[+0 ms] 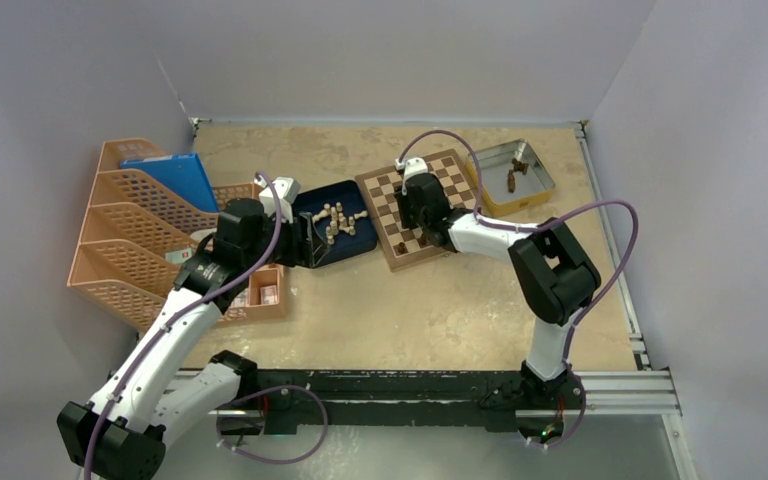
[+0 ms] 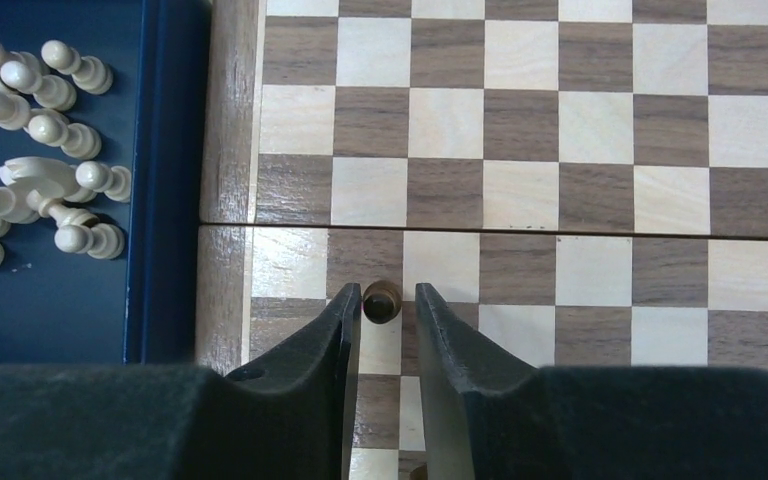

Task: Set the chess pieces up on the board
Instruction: Move the chess piece to the chessboard.

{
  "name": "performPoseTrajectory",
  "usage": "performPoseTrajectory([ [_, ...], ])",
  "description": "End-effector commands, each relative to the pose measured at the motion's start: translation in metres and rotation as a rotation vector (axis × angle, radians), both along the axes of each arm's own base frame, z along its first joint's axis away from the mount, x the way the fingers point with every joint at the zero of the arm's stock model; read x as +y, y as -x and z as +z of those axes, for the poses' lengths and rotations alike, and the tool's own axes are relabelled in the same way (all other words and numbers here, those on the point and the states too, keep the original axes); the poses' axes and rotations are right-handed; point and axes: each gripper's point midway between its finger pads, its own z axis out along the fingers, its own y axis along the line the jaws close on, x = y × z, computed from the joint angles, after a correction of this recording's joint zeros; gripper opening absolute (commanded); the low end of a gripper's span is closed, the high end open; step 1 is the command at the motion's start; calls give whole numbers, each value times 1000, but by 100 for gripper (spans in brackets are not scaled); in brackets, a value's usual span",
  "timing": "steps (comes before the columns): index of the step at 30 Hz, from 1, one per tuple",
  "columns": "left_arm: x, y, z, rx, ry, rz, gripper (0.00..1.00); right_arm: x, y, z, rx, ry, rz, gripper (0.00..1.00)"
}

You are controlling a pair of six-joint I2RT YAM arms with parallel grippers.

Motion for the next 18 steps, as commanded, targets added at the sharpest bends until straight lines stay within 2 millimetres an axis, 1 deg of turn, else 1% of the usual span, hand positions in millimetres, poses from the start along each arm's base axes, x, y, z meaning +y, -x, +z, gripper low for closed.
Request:
performPoseTrajectory([
  [1,1,-3,8,-48,2,-6,60,11,-6,16,-20,-34,11,29],
  [5,1,-3,8,-47,2,-6,60,11,-5,11,-11,-25,12,25],
  [13,1,-3,8,-47,2,-6,60,9,-7,16,-22,-19,9,17],
  [17,1,-3,8,-47,2,-6,60,6,-6,22,-22,-10,-1,15],
  [18,1,-3,8,-46,2,-6,60,4,-6,27,-26,-9,-10,15],
])
